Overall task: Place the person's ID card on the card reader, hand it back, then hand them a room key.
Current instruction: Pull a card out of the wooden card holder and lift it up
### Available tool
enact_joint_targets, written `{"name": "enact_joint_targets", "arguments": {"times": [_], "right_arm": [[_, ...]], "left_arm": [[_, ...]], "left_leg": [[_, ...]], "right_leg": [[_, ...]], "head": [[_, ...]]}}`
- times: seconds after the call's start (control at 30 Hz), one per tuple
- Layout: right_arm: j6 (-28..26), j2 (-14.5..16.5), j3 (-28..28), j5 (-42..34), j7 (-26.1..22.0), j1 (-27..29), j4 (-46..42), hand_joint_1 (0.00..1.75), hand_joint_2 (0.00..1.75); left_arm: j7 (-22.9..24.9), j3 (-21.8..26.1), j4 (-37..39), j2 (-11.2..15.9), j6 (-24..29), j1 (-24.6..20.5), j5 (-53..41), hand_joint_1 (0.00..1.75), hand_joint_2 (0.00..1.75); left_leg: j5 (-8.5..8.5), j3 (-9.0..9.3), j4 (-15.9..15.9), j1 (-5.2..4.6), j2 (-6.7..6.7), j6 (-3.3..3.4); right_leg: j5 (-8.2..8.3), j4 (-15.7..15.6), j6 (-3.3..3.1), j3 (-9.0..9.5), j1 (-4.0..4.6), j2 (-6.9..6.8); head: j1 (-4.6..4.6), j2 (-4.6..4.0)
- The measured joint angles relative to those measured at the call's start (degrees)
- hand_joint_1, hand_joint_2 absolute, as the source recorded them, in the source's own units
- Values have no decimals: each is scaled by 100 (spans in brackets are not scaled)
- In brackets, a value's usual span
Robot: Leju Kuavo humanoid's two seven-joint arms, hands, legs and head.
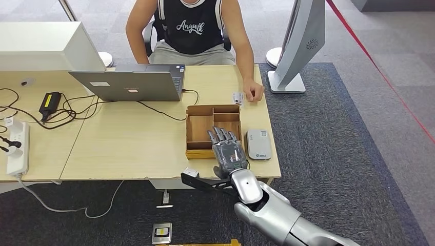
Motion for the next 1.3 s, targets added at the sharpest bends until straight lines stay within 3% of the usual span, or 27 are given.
{"name": "enact_joint_targets", "arguments": {"times": [0.73, 1.3], "right_arm": [[-651, 42, -190, 126, 163, -48, 586, 0, 175], [-700, 115, -347, 229, 108, -85, 928, 0, 175]], "left_arm": [[-76, -51, -10, -38, 112, -1, 93, 0, 0], [-96, -172, -52, -60, 179, -1, 112, 0, 0]], "left_leg": [[0, 0, 0, 0, 0, 0], [0, 0, 0, 0, 0, 0]], "right_leg": [[0, 0, 0, 0, 0, 0], [0, 0, 0, 0, 0, 0]], "head": [[0, -1], [0, 0]]}}
